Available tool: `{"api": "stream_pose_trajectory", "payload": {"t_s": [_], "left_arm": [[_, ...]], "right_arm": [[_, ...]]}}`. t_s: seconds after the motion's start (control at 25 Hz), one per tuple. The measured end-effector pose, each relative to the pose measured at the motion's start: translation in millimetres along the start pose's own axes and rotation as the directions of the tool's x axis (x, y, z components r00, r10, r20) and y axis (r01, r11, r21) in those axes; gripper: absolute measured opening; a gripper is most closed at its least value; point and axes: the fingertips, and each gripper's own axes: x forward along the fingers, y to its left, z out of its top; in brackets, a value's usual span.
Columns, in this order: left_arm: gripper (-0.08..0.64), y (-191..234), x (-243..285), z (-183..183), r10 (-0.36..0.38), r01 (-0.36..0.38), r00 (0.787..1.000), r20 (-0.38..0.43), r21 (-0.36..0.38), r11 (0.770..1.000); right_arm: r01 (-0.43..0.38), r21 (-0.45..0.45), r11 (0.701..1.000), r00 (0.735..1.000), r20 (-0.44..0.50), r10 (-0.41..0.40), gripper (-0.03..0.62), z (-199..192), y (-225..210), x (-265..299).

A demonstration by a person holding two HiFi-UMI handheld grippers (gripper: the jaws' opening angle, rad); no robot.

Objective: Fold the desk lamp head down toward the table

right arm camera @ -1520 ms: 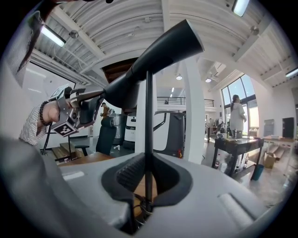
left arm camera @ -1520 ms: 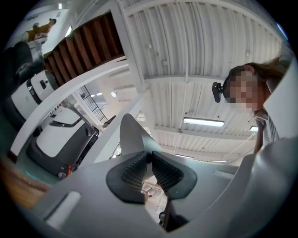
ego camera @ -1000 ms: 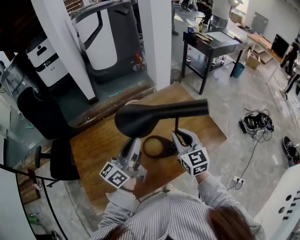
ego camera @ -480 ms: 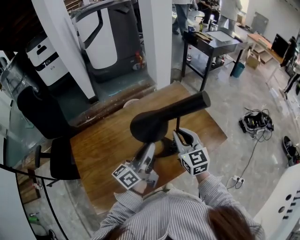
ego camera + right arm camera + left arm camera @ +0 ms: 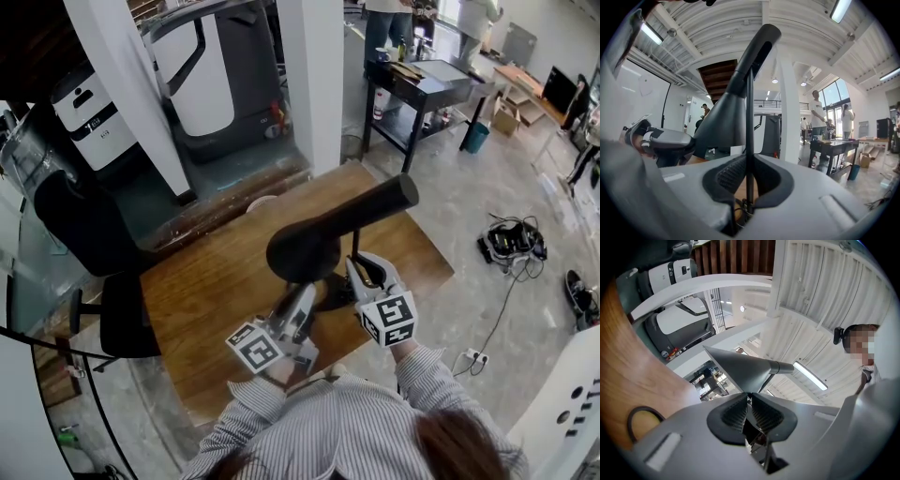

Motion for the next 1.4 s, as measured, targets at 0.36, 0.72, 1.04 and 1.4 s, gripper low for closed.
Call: {"api": "stream_pose_trajectory", "payload": {"t_s": [0.36, 0.72, 1.04, 1.4], "left_arm": [[0.026, -1, -1, 1, 0.034, -0.031, 0.999, -0.031, 0.093, 0.995], [0.057, -13, 6, -17, 0.051, -0.025, 0.993, -0.109, 0.229, 0.973], [0.052, -25, 14, -56, 0.135, -0.014, 0.96, -0.245, 0.439, 0.898], [0.006, -41, 15, -68, 0.165, -0.02, 0.962, -0.217, 0.548, 0.836]], "right_arm": [[-0.029, -0.031, 0.999, 1.0, 0.009, 0.029, 0.044, 4, 2, 1], [-0.067, -0.04, 0.997, 0.997, 0.046, 0.069, 0.044, 19, 3, -25], [-0.085, 0.018, 0.996, 0.995, 0.045, 0.084, 0.039, 2, 37, -66], [-0.03, 0.108, 0.994, 0.999, 0.018, 0.029, 0.0, -15, 36, -93]]}}
